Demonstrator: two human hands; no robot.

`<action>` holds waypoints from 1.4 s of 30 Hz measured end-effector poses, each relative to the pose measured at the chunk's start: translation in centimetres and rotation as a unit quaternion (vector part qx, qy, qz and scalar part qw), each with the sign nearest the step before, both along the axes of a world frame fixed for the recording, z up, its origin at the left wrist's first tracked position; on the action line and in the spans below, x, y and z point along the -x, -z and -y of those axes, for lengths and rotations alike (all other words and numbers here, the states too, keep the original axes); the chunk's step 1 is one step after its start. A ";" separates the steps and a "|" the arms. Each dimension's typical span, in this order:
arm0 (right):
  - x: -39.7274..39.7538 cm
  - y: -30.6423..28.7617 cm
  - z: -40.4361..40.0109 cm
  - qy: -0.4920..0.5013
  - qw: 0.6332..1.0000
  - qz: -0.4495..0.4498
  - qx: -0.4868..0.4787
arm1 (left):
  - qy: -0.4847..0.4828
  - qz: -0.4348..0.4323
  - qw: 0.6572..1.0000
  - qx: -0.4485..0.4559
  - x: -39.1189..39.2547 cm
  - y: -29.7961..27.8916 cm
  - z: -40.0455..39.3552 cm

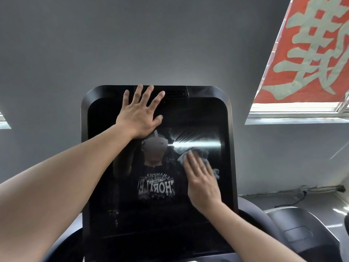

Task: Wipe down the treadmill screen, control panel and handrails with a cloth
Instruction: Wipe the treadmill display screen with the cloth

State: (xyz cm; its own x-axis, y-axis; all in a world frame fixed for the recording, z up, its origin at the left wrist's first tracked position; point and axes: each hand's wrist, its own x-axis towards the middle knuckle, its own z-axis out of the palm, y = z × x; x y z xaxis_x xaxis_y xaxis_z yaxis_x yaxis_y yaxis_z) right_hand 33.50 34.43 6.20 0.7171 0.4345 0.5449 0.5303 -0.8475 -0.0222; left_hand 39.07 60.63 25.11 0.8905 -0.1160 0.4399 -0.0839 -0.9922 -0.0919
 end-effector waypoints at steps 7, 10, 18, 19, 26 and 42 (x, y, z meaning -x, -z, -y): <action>-2.1 -2.7 3.0 0.044 0.998 -0.031 -0.037 | 0.008 -0.014 1.000 -0.008 0.3 -0.5 -0.1; 0.7 0.2 1.2 0.002 1.000 -0.001 0.014 | 0.011 -0.015 1.000 -0.009 0.7 -0.6 0.0; -0.8 -1.0 2.3 0.049 0.998 -0.008 -0.041 | 0.043 -0.008 0.999 -0.026 4.4 3.0 -1.4; 0.1 -0.1 1.4 0.030 0.999 0.006 -0.029 | 0.042 -0.021 0.998 -0.029 4.9 3.7 -1.6; -1.7 -1.3 5.2 -0.014 1.000 0.013 0.013 | 0.028 -0.071 0.994 -0.074 6.7 5.7 -3.1; 4.8 5.0 2.7 -0.133 0.985 0.029 0.103 | 0.025 -0.062 0.993 -0.100 6.2 6.8 -3.3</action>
